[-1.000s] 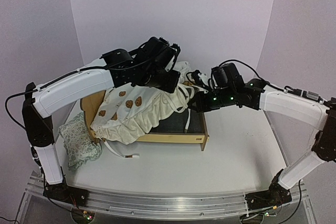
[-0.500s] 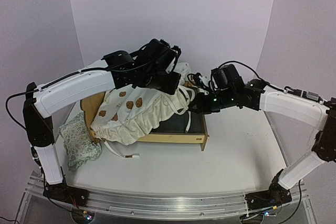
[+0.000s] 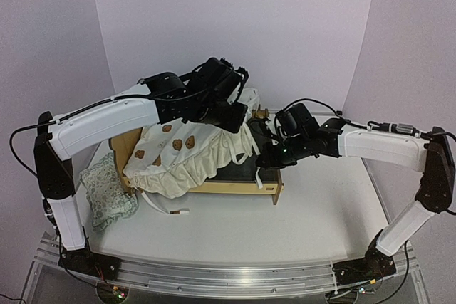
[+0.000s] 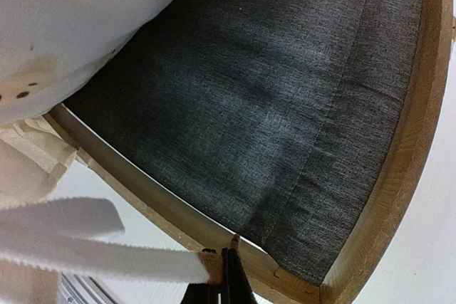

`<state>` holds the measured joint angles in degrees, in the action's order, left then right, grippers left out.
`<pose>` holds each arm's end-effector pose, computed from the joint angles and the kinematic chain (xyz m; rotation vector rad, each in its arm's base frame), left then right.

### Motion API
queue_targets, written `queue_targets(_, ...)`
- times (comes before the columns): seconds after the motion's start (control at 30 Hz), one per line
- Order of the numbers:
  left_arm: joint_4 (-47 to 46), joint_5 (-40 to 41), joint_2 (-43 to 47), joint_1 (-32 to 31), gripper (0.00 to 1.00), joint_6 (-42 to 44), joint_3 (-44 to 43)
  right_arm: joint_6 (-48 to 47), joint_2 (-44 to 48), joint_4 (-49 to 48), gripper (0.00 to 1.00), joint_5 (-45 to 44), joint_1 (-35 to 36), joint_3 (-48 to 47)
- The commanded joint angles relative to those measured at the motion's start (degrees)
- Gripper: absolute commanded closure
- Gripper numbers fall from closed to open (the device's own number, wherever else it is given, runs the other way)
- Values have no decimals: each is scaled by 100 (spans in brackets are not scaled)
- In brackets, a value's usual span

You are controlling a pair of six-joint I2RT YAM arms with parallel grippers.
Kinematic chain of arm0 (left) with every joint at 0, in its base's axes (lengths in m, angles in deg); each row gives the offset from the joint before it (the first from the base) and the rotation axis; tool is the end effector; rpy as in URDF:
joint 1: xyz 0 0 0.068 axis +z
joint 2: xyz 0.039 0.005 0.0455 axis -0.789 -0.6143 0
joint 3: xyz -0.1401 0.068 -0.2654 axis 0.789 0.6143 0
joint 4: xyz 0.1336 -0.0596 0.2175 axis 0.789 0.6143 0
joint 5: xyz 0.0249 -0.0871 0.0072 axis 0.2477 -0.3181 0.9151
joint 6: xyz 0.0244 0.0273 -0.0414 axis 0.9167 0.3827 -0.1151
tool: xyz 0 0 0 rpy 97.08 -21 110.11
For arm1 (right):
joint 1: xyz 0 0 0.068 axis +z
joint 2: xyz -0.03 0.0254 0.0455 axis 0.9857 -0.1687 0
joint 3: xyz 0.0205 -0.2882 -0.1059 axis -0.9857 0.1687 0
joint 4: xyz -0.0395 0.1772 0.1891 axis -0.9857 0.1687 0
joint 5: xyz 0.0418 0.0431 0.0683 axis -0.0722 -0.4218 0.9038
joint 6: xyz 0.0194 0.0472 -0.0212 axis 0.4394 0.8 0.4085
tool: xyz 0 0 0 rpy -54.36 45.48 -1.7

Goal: Set up the pet bed

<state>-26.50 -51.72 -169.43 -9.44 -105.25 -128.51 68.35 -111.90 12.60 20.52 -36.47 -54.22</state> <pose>0.2192 -0.3751 0.4124 0.6428 2.1087 -0.3489 0.2547 0.2473 0.2937 -0.4961 2.3901 0.6046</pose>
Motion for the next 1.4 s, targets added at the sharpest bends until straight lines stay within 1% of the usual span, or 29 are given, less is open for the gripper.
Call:
queue_targets(0.0,-332,52,-71,1,100,-69,-135,-216,-33,-91,100,-318,22,-134)
queue_targets(0.13,-306,210,-33,5,100,-51,-200,-267,5,-91,100,-299,22,-540)
queue_targets(0.2,-299,293,11,11,100,-43,-195,-224,-67,-91,100,-125,22,-734)
queue_targets(0.33,-275,415,113,34,100,-26,-134,-38,-367,-111,100,389,77,-1067)
queue_targets(0.57,-249,538,344,67,100,-15,26,120,-913,-163,100,649,372,-1664)
queue_targets(0.67,-251,569,424,78,100,-14,87,183,-1017,-205,100,684,446,-1777)
queue_targets(0.8,-247,549,458,81,100,-23,140,171,-969,-280,100,547,470,-1589)
queue_targets(0.97,-292,488,394,81,100,-40,171,84,-817,-319,100,221,468,-1114)
queue_targets(1.37,-285,183,95,81,100,-33,-43,-325,-284,-314,100,-1227,466,94)
